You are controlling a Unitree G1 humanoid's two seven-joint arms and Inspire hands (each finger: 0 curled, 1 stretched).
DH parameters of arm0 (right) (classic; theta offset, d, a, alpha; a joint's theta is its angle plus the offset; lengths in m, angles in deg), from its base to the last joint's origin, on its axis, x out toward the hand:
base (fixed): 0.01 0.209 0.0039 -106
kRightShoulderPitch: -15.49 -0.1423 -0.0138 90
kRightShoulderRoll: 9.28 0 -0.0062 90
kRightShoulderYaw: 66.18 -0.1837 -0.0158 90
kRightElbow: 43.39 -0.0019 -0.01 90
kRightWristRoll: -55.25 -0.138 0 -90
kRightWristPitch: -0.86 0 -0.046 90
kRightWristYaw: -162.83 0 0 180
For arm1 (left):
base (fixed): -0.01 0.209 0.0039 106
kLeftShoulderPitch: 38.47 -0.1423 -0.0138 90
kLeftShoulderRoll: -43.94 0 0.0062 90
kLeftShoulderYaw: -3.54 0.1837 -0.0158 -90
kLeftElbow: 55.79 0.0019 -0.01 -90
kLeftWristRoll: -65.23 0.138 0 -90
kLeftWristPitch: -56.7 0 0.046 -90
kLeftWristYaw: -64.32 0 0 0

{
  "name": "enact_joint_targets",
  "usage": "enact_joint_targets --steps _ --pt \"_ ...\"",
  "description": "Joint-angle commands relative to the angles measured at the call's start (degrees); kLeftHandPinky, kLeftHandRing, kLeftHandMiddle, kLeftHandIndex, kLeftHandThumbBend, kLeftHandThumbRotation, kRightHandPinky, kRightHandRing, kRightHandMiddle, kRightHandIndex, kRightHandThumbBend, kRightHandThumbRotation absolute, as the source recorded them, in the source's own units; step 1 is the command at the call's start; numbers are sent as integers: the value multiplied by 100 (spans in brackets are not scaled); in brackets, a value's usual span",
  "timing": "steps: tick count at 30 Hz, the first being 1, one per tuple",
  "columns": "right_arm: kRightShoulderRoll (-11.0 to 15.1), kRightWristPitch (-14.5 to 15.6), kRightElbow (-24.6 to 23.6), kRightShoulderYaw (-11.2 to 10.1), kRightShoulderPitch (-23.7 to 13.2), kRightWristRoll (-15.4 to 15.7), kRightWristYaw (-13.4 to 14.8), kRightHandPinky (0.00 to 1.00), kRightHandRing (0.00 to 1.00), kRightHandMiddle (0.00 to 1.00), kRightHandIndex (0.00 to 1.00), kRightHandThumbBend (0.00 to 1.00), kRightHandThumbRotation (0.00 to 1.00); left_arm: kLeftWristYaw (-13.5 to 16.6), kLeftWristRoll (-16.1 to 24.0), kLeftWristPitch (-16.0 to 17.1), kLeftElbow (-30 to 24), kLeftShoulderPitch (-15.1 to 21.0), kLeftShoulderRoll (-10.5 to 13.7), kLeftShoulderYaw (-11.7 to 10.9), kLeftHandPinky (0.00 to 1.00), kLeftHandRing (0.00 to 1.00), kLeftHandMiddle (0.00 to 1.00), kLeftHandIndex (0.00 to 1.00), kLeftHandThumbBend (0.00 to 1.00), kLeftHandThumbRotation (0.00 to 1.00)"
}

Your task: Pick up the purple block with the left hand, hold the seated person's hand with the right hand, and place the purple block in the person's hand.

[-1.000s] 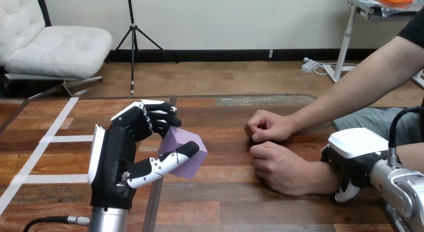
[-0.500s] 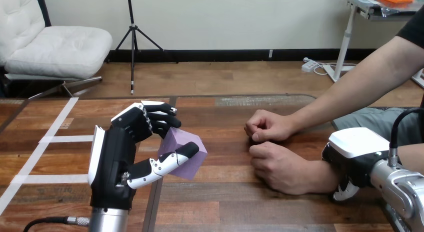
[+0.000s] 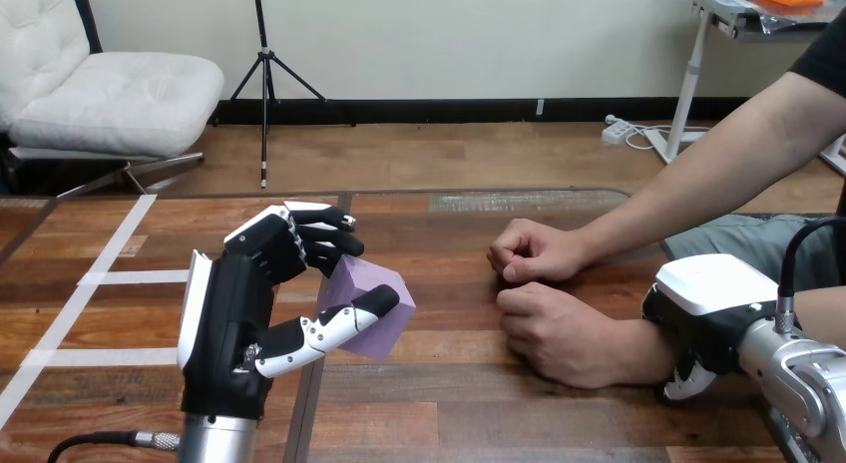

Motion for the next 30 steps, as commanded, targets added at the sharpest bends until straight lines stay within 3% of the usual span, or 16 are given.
enact_joint_targets --steps 1,11,23,30 --pt "-46 -12 242 119 -60 -69 40 37 44 49 51 75 0 9 -36 57 -290 226 -47 -26 38 44 51 55 73 3" --pt "-25 -48 244 100 -31 -118 122 40 46 51 51 73 0 12 -5 85 -261 238 -53 -25 38 44 51 55 73 3" --pt "-13 54 159 49 -41 -256 -56 43 49 54 51 69 0 -4 -28 59 -276 242 -71 -11 38 44 51 55 73 3" --pt "34 -100 155 12 -29 -336 71 43 50 55 51 69 0 -32 -65 6 -292 239 -79 -1 38 44 51 55 73 3"
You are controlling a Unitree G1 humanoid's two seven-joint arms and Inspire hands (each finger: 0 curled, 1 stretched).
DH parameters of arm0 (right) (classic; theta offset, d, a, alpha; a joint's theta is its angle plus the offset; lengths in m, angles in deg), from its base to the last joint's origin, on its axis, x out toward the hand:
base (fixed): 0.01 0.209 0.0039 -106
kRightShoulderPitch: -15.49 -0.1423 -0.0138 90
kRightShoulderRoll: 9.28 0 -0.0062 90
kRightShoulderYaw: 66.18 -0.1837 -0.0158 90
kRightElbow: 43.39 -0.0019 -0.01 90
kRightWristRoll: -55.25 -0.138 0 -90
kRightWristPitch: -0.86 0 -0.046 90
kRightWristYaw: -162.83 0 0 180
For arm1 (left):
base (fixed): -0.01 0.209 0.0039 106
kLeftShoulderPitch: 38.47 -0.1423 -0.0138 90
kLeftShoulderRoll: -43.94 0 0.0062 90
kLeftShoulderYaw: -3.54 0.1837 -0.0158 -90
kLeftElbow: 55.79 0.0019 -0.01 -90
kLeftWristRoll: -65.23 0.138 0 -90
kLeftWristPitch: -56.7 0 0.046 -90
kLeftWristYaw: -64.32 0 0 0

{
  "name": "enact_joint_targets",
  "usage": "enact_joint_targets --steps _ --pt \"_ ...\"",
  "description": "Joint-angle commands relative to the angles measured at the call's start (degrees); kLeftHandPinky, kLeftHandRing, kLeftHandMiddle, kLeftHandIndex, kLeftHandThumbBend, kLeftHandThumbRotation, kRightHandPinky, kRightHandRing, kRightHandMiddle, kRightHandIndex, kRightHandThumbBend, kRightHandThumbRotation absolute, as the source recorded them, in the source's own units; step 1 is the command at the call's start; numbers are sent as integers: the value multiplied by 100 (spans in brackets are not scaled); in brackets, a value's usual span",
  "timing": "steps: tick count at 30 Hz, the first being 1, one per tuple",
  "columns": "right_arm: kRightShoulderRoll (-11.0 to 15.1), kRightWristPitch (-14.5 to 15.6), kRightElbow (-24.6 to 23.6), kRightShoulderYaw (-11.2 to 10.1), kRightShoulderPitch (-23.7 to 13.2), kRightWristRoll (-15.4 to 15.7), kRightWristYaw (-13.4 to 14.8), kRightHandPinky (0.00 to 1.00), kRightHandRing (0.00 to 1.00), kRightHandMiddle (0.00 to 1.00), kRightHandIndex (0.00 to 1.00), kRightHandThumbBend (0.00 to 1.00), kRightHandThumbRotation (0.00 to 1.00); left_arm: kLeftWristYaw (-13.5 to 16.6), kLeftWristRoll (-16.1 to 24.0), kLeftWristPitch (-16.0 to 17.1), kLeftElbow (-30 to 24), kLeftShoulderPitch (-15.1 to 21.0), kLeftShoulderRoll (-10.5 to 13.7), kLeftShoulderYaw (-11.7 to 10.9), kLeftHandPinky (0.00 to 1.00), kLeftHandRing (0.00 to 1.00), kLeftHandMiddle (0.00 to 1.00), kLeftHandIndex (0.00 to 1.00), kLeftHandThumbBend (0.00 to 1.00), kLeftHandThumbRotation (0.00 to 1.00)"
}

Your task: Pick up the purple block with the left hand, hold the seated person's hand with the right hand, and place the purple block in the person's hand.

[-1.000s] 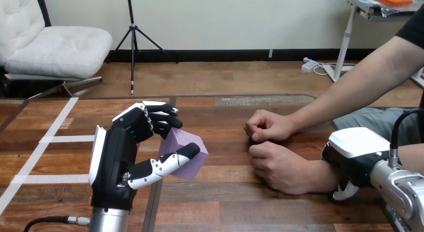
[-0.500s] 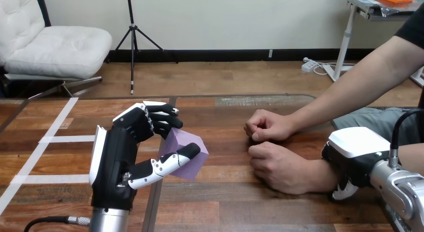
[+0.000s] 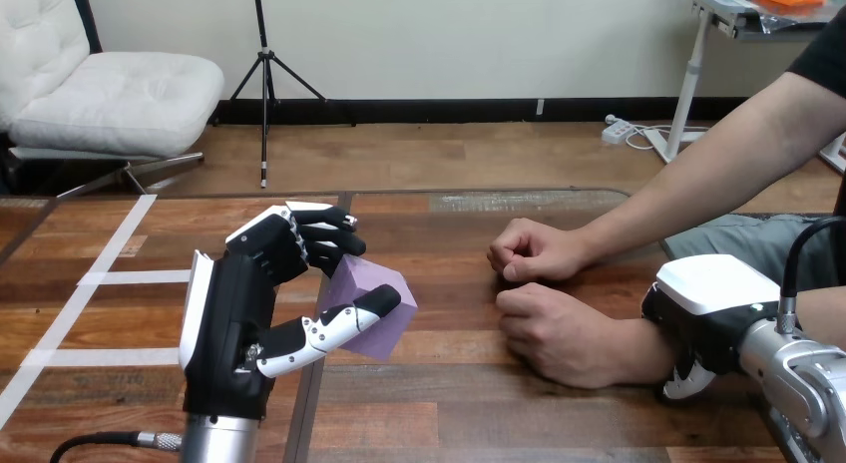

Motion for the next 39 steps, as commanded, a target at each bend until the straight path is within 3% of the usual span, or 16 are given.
enact_joint_targets --steps 1,14,26,39 --pt "17 -73 123 3 -28 -154 34 43 49 55 51 69 0 -28 -75 3 -294 239 -38 3 38 44 51 55 73 3" --pt "76 -255 95 -64 1 -270 308 39 46 51 50 72 0 -52 -66 -34 -297 261 -73 27 38 44 51 55 73 3" --pt "109 -156 -180 -133 19 -335 162 40 47 52 51 71 0 -53 -6 -13 -262 317 -115 43 38 44 51 55 73 3" --pt "90 160 -705 -239 110 -300 -61 39 46 52 52 74 0 -54 54 17 -220 389 -160 55 38 44 51 55 73 3"
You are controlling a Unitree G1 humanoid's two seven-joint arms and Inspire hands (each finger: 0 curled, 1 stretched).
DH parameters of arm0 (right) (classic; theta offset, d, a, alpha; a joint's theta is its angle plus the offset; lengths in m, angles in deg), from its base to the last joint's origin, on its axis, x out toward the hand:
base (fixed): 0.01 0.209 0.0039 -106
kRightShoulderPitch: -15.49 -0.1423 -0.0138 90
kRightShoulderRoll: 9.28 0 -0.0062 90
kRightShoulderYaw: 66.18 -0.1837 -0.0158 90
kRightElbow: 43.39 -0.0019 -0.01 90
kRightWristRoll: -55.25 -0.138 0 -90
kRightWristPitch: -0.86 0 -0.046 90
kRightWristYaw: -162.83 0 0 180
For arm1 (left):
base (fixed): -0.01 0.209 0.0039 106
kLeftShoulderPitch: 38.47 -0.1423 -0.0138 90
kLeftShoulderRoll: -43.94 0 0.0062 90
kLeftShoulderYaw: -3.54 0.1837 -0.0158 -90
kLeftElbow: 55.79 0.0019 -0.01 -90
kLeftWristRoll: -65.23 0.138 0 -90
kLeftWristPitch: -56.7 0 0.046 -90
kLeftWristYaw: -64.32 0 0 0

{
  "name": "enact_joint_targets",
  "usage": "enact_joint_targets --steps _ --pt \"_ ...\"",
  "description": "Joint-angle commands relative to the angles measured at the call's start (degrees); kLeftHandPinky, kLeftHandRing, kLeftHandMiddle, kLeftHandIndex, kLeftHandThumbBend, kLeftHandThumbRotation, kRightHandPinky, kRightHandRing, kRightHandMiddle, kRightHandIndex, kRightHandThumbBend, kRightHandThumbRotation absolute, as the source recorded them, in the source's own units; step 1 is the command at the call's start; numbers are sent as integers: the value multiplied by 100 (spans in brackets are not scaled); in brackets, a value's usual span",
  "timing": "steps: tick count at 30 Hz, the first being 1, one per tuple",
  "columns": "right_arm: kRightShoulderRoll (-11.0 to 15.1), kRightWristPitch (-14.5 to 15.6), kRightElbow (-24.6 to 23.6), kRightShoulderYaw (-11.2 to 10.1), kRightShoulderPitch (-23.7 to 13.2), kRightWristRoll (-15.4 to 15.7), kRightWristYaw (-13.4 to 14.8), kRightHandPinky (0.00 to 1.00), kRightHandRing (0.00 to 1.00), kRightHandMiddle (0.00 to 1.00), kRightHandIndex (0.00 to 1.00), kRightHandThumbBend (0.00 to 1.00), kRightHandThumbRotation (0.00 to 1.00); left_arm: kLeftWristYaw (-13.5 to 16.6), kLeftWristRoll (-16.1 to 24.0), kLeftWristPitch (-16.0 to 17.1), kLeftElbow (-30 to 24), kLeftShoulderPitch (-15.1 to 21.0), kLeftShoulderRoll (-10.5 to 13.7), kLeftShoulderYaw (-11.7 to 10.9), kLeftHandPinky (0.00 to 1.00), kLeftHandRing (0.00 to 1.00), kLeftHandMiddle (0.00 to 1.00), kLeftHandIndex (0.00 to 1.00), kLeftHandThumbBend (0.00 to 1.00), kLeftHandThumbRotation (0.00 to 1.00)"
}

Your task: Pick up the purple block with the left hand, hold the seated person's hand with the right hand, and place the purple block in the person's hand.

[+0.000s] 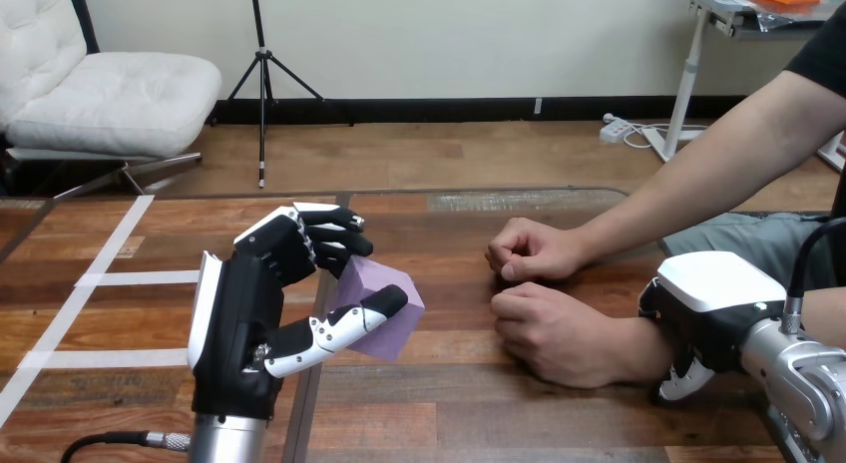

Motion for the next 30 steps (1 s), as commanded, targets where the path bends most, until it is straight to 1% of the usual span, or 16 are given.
enact_joint_targets --steps 1,5,9,18,30 --pt "59 107 -417 -159 -41 -116 -97 39 46 52 51 74 0 8 66 86 -215 393 -37 37 38 44 51 55 73 3" --pt "66 129 -536 -190 -25 -144 -141 37 45 50 50 75 0 -1 74 90 -209 408 -53 41 38 44 52 55 72 3" --pt "78 88 -673 -248 15 -200 -123 37 45 50 50 74 0 -30 44 82 -209 420 -68 59 39 45 52 55 72 3" --pt "58 134 -925 -353 76 -299 -176 40 46 52 50 73 0 -42 56 83 -210 441 -109 78 39 45 52 55 72 2" --pt "21 119 -1190 -447 133 -390 -176 38 44 50 50 75 0 -122 -2 68 -221 468 -170 130 40 45 52 55 72 1"
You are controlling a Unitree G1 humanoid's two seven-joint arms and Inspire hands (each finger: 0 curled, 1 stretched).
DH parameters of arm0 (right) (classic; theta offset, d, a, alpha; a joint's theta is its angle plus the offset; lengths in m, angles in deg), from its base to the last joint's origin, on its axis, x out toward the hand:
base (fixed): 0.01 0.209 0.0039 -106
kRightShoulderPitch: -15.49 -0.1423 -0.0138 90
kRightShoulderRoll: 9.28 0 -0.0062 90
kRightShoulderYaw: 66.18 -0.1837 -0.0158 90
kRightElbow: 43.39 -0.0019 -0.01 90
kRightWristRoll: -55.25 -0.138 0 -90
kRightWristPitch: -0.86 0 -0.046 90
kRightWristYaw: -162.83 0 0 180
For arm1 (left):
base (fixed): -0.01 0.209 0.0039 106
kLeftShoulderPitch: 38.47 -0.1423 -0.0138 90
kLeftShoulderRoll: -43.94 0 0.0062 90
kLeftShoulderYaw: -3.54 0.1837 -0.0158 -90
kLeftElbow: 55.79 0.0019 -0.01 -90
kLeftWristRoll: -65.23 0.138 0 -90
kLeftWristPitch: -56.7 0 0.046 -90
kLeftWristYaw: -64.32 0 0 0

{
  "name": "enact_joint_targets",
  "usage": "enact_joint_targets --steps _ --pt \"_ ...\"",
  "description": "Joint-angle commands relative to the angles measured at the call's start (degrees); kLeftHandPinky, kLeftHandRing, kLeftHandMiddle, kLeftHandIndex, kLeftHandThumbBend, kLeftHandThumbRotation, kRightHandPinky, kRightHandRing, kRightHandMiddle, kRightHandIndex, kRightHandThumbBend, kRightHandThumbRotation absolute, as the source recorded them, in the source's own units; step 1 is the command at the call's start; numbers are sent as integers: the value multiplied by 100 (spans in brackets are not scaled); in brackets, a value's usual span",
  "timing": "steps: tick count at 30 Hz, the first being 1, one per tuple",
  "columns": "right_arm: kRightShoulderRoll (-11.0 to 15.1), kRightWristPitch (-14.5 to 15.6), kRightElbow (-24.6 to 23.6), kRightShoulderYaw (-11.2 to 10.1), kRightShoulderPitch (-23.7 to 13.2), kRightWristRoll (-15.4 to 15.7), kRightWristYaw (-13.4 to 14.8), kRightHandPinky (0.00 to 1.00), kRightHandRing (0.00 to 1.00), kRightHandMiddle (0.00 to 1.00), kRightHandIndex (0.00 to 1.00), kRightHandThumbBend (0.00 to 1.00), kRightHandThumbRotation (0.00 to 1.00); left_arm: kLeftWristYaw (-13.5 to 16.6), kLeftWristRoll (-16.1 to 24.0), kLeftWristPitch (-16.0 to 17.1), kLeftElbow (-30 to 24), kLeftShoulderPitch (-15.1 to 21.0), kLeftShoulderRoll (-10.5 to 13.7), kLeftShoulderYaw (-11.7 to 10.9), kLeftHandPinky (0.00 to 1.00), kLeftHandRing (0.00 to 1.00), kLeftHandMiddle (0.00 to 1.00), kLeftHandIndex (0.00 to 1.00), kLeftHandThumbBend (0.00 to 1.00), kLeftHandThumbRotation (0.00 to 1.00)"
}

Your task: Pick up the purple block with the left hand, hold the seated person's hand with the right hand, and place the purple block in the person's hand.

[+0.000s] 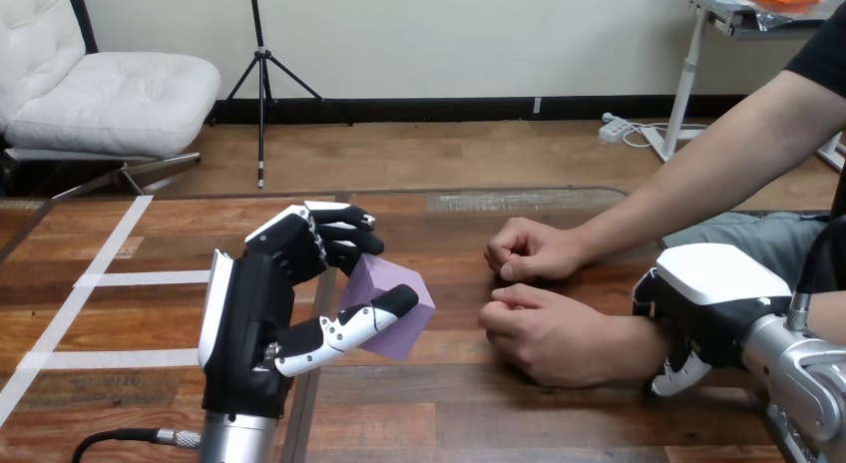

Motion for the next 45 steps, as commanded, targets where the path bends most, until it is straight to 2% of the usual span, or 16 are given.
enact_joint_targets --steps 1,25,45 --pt "16 -64 -472 -199 -139 -172 38 37 43 50 50 74 0 -68 -63 67 -219 445 -53 100 40 45 52 55 72 1" --pt "41 44 -975 -208 -127 -95 -266 38 44 50 51 71 0 -133 -126 7 -221 491 -163 171 39 45 52 55 73 2" --pt "85 -99 -1136 -230 -97 -57 -253 35 43 50 50 68 0 -89 -25 52 -161 519 -183 153 39 45 52 55 74 3"
